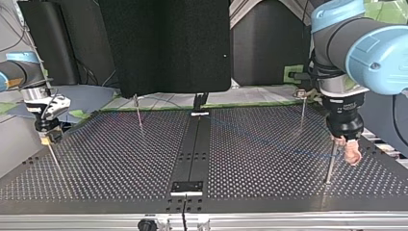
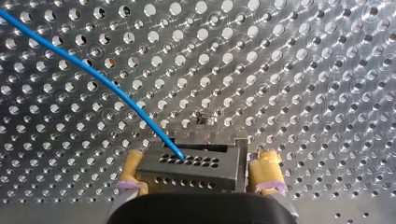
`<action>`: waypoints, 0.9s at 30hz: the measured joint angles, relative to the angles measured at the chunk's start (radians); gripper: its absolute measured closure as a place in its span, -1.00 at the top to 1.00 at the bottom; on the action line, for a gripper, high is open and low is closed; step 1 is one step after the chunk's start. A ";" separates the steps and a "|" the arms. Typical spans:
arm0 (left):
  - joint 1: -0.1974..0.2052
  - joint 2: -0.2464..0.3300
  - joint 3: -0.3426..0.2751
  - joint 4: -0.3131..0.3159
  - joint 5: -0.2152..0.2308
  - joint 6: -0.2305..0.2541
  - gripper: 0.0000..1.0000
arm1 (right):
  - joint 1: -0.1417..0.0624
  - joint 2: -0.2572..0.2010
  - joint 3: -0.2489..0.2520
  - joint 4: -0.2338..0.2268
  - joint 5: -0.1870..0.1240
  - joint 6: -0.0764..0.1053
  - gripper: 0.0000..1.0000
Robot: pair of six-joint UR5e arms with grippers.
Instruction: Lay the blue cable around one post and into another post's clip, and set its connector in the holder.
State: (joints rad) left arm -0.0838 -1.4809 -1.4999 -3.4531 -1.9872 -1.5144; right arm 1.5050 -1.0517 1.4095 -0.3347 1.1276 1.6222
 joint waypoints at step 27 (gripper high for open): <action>-0.155 0.026 -0.186 0.167 0.026 -0.064 1.00 | 0.000 0.000 0.000 0.000 0.000 0.000 0.98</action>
State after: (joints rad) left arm -0.2384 -1.4551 -1.6855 -3.2864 -1.9608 -1.5781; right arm 1.5050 -1.0517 1.4095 -0.3346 1.1277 1.6222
